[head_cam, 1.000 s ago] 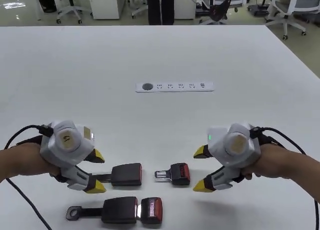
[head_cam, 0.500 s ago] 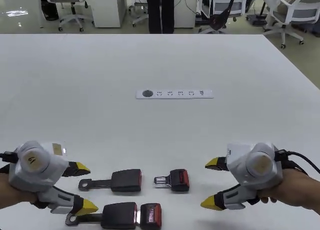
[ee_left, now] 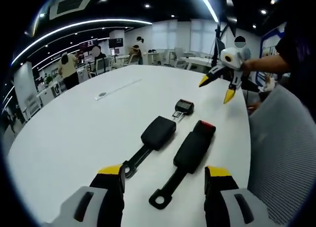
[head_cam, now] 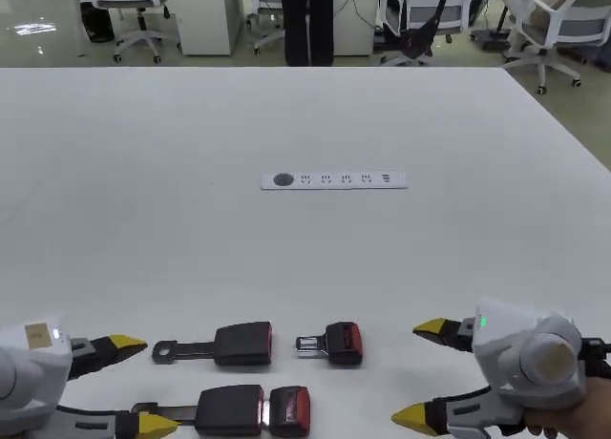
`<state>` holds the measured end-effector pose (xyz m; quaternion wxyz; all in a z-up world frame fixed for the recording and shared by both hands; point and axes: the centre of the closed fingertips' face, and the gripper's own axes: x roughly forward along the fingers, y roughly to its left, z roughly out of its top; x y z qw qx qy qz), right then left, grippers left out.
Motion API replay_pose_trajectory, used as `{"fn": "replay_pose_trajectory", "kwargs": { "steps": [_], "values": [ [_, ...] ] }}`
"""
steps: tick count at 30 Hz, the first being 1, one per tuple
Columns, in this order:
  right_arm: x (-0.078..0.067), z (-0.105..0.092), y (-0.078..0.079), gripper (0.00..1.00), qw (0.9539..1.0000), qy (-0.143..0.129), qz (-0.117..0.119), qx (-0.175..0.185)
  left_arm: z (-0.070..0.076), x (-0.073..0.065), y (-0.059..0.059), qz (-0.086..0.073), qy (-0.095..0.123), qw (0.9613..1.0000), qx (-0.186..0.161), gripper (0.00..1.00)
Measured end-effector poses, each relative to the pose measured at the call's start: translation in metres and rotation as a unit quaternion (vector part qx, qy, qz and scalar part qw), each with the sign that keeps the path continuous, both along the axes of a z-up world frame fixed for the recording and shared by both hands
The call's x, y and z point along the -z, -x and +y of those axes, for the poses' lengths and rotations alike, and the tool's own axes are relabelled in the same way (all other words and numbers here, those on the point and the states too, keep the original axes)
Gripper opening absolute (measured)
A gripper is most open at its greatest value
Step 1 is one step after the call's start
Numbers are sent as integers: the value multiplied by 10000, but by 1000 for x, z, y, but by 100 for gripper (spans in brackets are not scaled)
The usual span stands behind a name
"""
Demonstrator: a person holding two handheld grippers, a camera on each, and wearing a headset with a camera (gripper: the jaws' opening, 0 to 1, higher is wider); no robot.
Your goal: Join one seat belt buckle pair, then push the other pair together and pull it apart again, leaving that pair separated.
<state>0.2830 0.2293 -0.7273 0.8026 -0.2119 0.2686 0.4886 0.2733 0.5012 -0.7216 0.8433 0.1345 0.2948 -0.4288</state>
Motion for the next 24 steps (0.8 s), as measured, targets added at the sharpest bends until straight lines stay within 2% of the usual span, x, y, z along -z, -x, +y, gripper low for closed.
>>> {"fn": "replay_pose_trajectory", "kwargs": {
  "steps": [4, 8, 13, 20, 24],
  "values": [
    [-2, -3, 5, 73, 9996, -132, -101, 210, -1, 0, 8, -62, 140, 9997, -167, 71],
    [-2, -6, 11, 79, 9989, -242, -141, 373, 6, 7, 12, -98, 240, 9992, -288, 76],
    [0, -4, 20, 84, 9977, -413, -108, 518, -1, 3, 23, -196, 375, 9984, -368, 83],
    [-1, 0, 28, 92, 9962, -616, -140, 594, 3, 8, 28, -222, 376, 9981, -437, 89],
    [-2, 2, 29, 99, 9949, -734, -213, 653, 0, 5, 29, -317, 461, 9972, -505, 94]
  ]
}}
